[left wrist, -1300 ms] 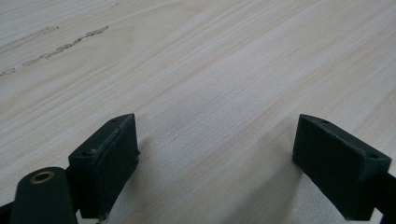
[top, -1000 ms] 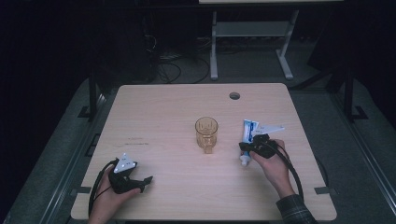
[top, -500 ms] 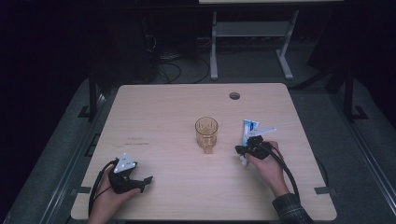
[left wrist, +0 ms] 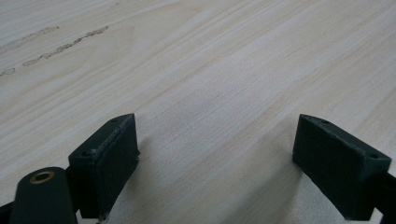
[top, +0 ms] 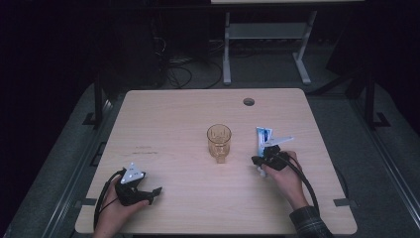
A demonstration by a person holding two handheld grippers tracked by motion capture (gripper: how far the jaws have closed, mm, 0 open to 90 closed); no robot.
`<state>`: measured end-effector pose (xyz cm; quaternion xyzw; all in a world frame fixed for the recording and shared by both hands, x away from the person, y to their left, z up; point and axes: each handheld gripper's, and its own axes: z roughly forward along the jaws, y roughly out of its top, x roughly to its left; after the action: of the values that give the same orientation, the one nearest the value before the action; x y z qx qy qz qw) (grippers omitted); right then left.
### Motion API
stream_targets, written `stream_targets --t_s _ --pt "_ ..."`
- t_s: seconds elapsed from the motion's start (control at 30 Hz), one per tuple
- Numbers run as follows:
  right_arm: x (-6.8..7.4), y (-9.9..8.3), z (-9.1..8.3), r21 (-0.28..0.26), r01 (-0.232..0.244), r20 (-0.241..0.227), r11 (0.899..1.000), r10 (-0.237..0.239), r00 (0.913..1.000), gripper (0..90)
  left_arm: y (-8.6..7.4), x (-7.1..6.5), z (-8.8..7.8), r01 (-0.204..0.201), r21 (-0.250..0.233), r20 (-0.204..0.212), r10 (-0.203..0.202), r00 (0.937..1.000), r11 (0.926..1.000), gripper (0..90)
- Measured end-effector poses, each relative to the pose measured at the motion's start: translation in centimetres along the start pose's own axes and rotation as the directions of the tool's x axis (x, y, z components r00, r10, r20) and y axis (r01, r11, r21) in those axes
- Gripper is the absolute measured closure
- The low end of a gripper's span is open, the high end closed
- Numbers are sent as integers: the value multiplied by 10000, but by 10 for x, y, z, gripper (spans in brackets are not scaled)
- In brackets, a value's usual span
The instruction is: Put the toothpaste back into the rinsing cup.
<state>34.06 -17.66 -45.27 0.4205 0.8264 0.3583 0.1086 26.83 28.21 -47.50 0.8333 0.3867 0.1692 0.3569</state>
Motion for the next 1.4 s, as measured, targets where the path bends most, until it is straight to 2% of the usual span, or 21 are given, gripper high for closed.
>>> stream_targets --t_s 0.3,0.8,0.97,1.23,1.27,1.4 --pt "-9 -6 -7 127 -74 211 9999 72 9998 900 0 0 0 -2 2 1 2 10000 10000 132" --pt "-25 -16 -19 93 -485 635 9988 478 9968 899 0 0 0 -2 1 -1 2 10000 10000 132" --pt "-30 -18 -22 19 -546 623 9985 544 9966 898 0 0 0 -1 1 -1 1 10000 10000 132" --pt "-28 -16 -33 -401 -584 461 9975 602 9971 807 0 0 0 -1 4 -3 1 10000 10000 132" --pt "-27 -15 -36 -489 -564 483 9972 587 9971 761 0 0 0 1 2 -1 -1 10000 10000 132" --pt "-26 -13 -39 -693 -426 549 9967 464 9974 671 0 0 0 -2 3 0 2 10000 10000 132"
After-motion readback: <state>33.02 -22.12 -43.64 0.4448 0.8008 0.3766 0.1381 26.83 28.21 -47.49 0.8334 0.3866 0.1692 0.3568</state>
